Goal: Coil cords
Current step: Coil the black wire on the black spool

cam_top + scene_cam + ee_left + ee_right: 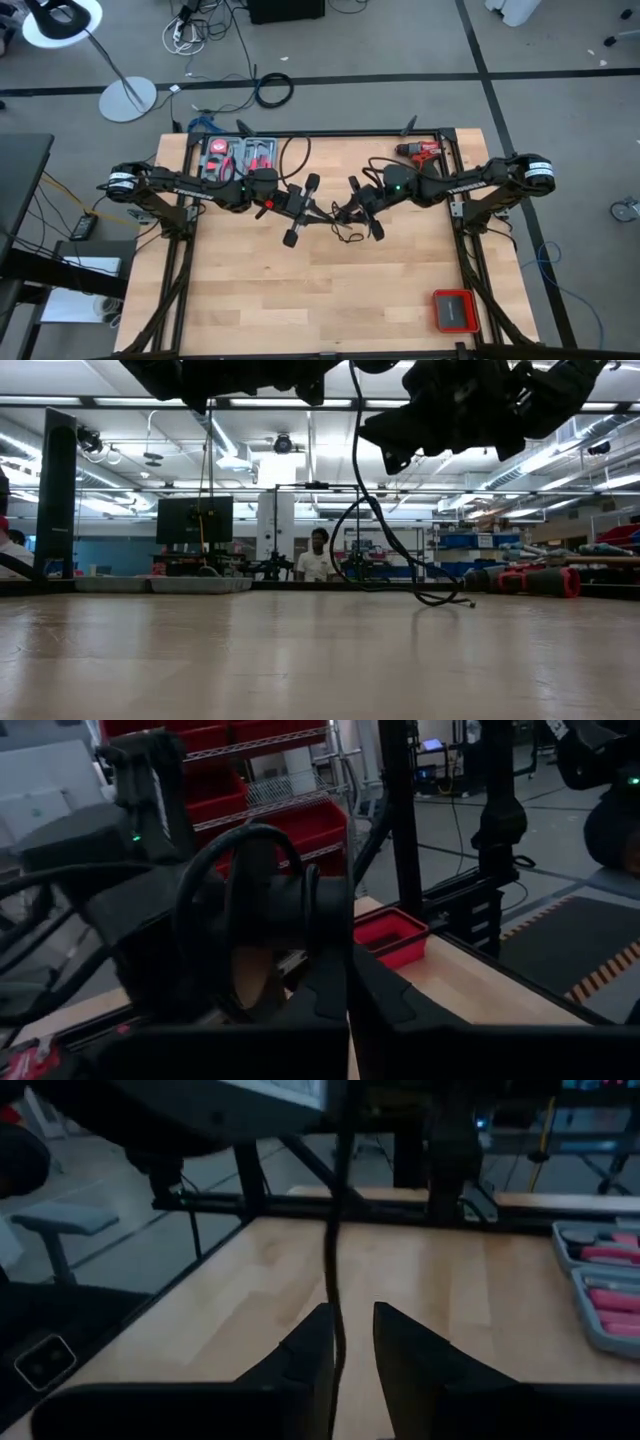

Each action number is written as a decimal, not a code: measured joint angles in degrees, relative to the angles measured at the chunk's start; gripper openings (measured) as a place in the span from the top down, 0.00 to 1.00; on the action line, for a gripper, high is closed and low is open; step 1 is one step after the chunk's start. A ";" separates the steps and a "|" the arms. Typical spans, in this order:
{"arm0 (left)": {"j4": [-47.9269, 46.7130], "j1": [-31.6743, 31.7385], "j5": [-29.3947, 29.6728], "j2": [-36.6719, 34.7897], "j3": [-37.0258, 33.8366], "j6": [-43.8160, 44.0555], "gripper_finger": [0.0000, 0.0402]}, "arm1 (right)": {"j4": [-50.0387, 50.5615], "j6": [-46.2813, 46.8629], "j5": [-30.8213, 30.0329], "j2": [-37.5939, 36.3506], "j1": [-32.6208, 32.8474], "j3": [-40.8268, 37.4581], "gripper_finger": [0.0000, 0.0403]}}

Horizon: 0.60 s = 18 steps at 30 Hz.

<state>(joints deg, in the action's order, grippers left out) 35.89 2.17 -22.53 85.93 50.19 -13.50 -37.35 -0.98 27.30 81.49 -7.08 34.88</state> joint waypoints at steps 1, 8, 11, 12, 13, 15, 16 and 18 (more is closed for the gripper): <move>0.16 0.00 0.10 0.00 0.00 0.00 1.00 | -1.14 0.34 -0.09 0.00 0.26 -0.31 0.81; 0.85 0.00 1.49 -0.04 0.22 -0.39 1.00 | -2.25 0.99 -1.99 0.00 1.39 -0.82 0.81; 1.20 0.00 2.67 -0.04 0.24 -1.27 1.00 | -2.05 1.29 -3.28 0.00 1.93 -0.82 0.81; 1.32 0.00 3.03 -0.04 0.24 -1.29 1.00 | -1.94 1.31 -4.12 0.00 2.20 -0.82 0.81; 1.51 0.00 3.34 -0.04 0.24 -1.32 1.00 | -1.82 1.21 -5.17 0.00 2.41 -0.82 0.81; 1.95 0.00 3.81 -0.04 0.26 -1.40 1.00 | -1.68 0.89 -7.34 0.00 2.63 -0.82 0.81; 2.13 0.00 3.89 -0.04 0.27 -1.37 1.00 | -1.68 0.72 -7.86 0.00 2.63 -0.82 0.81; 2.12 0.00 3.89 -0.04 0.28 -1.36 1.00 | -1.63 0.40 -8.42 0.00 2.63 -0.82 0.81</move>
<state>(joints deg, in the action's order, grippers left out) 38.01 2.17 -18.63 85.89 50.48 -14.85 -38.98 -0.58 18.88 81.49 -4.45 34.06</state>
